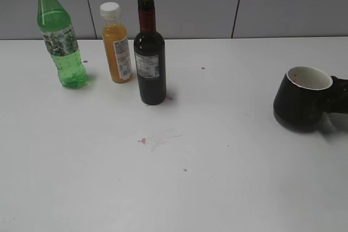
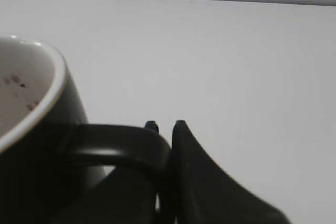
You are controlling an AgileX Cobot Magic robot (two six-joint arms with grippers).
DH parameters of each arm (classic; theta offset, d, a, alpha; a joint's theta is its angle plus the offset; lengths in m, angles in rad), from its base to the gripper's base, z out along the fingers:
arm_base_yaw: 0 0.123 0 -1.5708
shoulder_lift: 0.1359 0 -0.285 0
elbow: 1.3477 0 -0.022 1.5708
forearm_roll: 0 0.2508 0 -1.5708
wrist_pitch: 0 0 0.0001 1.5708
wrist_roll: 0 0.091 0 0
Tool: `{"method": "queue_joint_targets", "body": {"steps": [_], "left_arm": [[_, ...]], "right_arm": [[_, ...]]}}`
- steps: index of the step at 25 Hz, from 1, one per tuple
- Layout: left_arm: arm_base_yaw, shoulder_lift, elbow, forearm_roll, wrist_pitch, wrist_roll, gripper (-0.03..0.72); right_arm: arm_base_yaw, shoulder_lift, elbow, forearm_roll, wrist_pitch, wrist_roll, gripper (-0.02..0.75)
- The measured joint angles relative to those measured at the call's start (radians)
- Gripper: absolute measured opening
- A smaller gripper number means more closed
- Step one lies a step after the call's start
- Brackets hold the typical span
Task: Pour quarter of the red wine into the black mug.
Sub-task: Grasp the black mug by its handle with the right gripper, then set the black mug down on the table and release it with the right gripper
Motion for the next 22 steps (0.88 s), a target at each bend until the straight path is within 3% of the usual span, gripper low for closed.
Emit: {"method": "queue_joint_targets", "body": {"steps": [6,16,22], "left_arm": [[0.000,0.000,0.000,0.000,0.000,0.000,0.571],[0.000,0.000,0.000,0.000,0.000,0.000,0.571],[0.000,0.000,0.000,0.000,0.000,0.000,0.571]], "right_arm": [[0.076,-0.078,0.001,-0.058,0.002,0.004,0.041],[0.338,-0.093,-0.033,-0.092,0.000,0.006,0.041],[0.433,-0.046,-0.209,-0.332,-0.005,0.156,0.041]]}}
